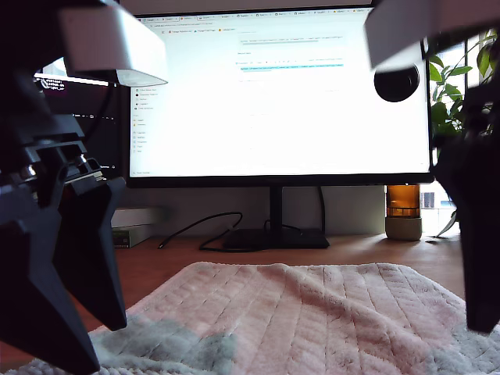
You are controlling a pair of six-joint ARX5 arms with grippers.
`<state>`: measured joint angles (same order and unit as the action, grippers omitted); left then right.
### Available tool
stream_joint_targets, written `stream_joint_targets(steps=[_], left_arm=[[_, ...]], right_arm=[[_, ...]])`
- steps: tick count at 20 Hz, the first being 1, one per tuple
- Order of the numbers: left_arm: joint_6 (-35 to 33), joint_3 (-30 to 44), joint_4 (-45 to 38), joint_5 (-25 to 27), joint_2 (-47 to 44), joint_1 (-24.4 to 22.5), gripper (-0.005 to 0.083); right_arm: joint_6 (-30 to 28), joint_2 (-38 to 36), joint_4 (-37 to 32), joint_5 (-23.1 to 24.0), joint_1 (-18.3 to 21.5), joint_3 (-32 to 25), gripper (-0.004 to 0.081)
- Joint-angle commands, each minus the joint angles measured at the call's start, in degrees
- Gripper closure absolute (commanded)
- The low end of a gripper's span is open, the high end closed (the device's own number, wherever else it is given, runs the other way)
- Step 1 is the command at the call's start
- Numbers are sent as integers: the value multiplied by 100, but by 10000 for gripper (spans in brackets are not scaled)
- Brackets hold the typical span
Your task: Fold the tea towel to a neat square and place it to the right
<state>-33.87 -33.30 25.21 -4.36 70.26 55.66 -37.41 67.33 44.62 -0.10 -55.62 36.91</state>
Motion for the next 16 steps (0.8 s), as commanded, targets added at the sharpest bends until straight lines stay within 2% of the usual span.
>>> stream_joint_targets(steps=[1, 7, 16], left_arm=[[-70, 101, -68, -7, 72, -24, 439], [-68, 101, -46, -4, 72, -59, 439], [-70, 101, -59, -7, 72, -66, 440]], right_arm=[[-20, 195, -151, -48, -11, -140, 523], [-168, 758, -435, 2, 22, -140, 531], [-321, 1003, -514, 72, 96, -146, 627]])
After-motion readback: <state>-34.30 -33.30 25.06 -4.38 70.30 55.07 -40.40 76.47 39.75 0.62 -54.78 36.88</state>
